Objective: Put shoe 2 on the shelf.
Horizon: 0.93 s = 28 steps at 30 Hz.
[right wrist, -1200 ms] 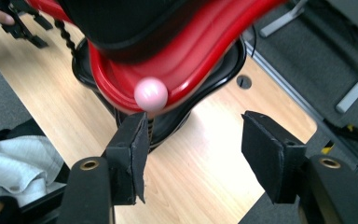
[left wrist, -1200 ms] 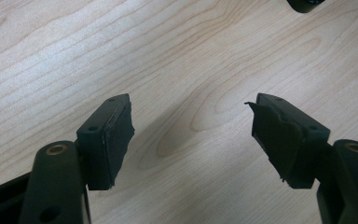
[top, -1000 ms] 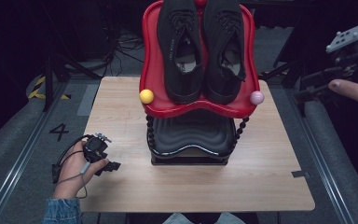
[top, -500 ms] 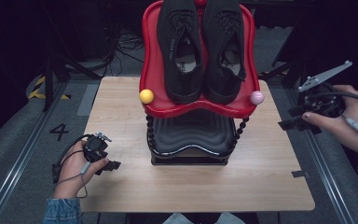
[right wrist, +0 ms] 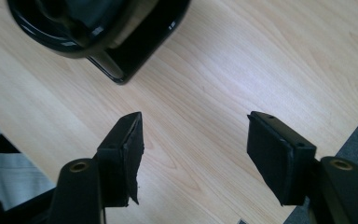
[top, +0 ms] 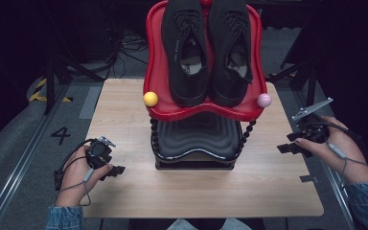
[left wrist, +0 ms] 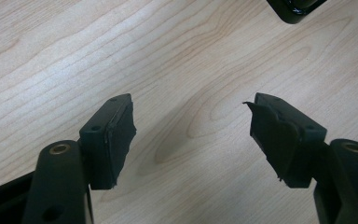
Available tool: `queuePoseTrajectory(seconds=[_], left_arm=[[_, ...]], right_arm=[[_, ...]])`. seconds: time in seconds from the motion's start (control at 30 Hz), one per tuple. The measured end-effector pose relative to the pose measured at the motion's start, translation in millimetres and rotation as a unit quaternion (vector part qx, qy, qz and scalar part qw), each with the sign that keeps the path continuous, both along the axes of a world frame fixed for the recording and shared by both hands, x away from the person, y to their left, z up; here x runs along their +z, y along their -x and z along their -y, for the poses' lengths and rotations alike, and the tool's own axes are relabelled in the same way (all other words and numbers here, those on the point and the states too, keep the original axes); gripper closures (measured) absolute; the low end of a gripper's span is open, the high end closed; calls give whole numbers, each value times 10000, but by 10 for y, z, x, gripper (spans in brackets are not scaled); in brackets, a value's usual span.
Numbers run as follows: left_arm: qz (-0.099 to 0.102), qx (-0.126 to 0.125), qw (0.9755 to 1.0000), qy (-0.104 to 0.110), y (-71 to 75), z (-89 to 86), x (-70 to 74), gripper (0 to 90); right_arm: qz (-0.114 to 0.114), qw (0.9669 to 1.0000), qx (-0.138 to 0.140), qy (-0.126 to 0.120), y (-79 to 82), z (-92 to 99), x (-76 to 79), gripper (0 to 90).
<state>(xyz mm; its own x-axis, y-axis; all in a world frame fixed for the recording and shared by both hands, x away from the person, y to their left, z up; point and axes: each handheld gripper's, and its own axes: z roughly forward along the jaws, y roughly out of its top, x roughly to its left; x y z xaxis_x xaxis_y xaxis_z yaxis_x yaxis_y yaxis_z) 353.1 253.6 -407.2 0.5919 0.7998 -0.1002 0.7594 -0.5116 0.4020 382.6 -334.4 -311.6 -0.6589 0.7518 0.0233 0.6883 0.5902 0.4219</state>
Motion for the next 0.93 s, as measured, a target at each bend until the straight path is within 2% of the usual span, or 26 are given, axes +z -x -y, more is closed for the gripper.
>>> queuePoseTrajectory(seconds=[0.03, 0.07, 0.2, 0.33, 0.37, 0.43, 0.63, 0.67, 0.8, 0.87, 0.9, 0.93], left_arm=[[-14, -4, 10000, 13, 3, 0, 1, 314], [-5, -34, 10000, -18, 9, -4, 0, 313], [21, -54, 10000, -27, 19, 1, 1, 313], [22, -71, 10000, -24, 28, 18, 11, 312], [22, -71, 10000, -24, 28, 18, 11, 312], [51, -85, 10000, -8, 30, 27, 13, 313], [155, -125, 9998, 7, 29, 67, 39, 313], [165, -139, 9998, 9, 30, 77, 44, 312], [196, -136, 9997, 17, 35, 90, 45, 313], [203, -132, 9997, 50, 35, 92, 44, 313], [204, -99, 9997, 83, 35, 96, 42, 313], [254, -99, 9996, 70, 28, 92, 43, 313]], right_arm=[[0, 10000, 0, 0, 0, 0, 0, 370], [-26, 10000, -28, 3, -3, 15, -99, 367], [-98, 9999, -110, -51, 1, 35, -286, 366], [-144, 9995, -192, -186, -2, 56, -465, 364], [-144, 9995, -192, -186, -2, 56, -465, 364], [-149, 9989, -206, -389, 6, 64, -595, 357], [-71, 9982, -194, -565, 25, 53, -759, 356], [1, 9977, -218, -641, 30, 60, -847, 356], [49, 9969, -279, -741, 31, 80, -913, 356], [104, 9957, -317, -868, 26, 117, -943, 356], [184, 9938, -352, -1034, 20, 147, -961, 356], [217, 9930, -398, -1087, 14, 161, -973, 354]])
